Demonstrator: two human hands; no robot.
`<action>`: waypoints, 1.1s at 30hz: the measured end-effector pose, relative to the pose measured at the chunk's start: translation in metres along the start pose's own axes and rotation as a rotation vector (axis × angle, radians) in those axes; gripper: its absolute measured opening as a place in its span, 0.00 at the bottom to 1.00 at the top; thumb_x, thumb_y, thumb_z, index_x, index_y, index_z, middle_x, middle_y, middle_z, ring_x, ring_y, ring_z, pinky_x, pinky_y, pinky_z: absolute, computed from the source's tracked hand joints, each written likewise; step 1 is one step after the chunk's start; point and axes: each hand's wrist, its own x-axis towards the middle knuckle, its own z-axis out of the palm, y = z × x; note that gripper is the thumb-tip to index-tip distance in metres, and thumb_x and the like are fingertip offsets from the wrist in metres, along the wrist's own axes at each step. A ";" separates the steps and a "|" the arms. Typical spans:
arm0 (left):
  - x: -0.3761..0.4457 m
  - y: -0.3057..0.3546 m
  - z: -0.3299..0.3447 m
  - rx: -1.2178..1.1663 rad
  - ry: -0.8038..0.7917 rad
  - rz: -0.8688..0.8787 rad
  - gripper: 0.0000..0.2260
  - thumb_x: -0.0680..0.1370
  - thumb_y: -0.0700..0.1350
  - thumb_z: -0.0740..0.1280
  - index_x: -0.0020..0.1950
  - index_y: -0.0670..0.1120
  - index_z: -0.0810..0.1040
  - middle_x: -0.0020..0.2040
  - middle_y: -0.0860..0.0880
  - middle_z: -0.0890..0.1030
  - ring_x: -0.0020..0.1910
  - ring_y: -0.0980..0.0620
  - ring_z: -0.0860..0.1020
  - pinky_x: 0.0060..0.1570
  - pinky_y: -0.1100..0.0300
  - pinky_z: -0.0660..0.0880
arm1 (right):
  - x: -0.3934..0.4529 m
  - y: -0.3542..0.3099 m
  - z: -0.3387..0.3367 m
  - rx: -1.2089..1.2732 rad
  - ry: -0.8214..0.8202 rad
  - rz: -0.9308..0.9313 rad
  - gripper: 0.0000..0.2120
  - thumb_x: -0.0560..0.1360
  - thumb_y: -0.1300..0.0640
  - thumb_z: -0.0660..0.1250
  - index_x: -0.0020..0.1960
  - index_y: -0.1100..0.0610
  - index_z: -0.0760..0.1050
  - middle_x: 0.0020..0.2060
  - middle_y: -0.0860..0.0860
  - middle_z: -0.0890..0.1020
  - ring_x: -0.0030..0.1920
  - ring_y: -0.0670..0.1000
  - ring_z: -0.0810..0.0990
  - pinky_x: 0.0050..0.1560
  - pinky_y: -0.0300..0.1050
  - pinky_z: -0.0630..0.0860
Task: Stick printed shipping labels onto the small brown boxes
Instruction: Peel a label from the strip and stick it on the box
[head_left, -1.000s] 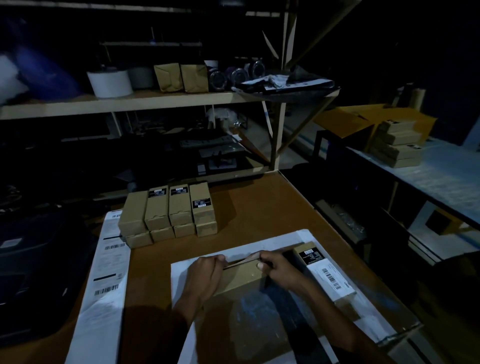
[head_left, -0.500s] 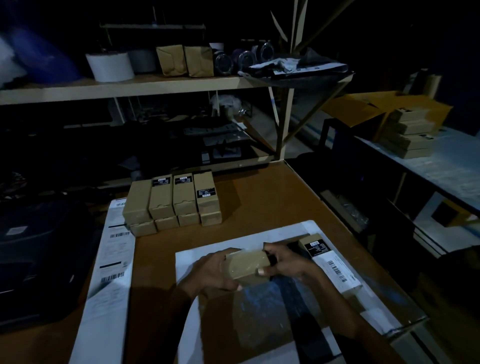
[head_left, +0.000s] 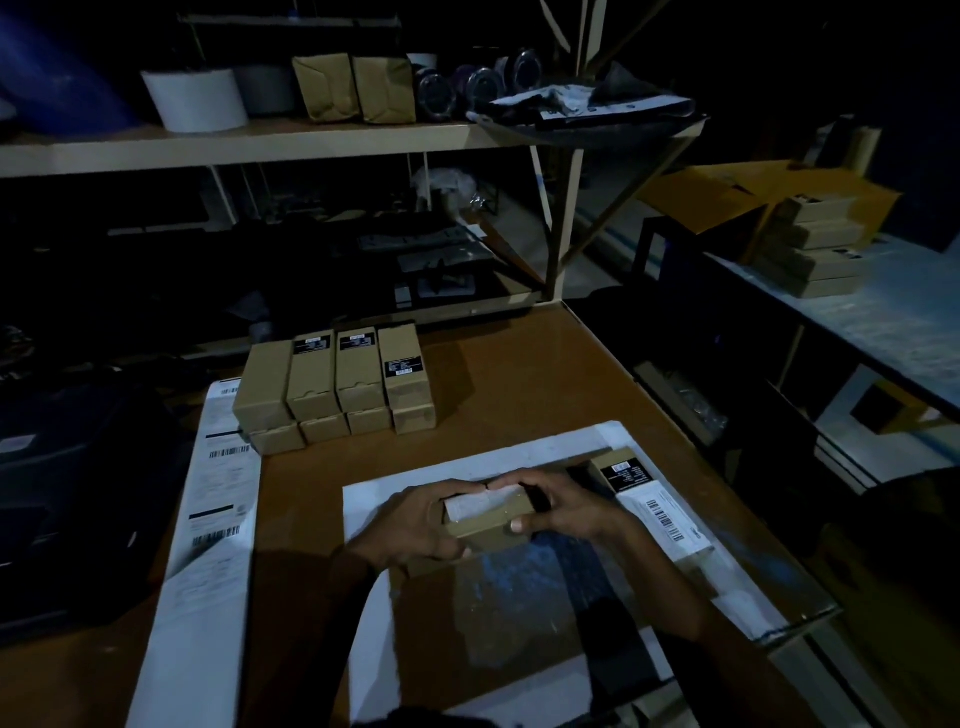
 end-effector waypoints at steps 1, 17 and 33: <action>-0.001 0.000 0.001 0.015 0.010 0.000 0.34 0.64 0.55 0.79 0.68 0.68 0.72 0.64 0.67 0.77 0.62 0.65 0.75 0.61 0.56 0.76 | 0.000 0.000 -0.001 -0.035 -0.009 -0.003 0.26 0.73 0.66 0.74 0.68 0.48 0.76 0.65 0.49 0.76 0.64 0.48 0.76 0.53 0.48 0.82; -0.004 -0.007 0.004 0.064 0.051 0.027 0.26 0.67 0.58 0.78 0.64 0.65 0.75 0.63 0.62 0.78 0.61 0.60 0.75 0.58 0.59 0.76 | -0.004 0.014 0.008 0.068 0.064 -0.046 0.22 0.74 0.70 0.72 0.66 0.57 0.78 0.64 0.53 0.79 0.64 0.46 0.79 0.60 0.44 0.79; -0.005 -0.003 0.005 -0.100 0.019 0.057 0.10 0.67 0.38 0.79 0.36 0.53 0.83 0.67 0.63 0.74 0.65 0.66 0.69 0.54 0.74 0.71 | -0.001 0.019 0.015 0.074 0.121 -0.119 0.18 0.70 0.72 0.74 0.30 0.54 0.74 0.56 0.61 0.83 0.64 0.55 0.80 0.56 0.50 0.81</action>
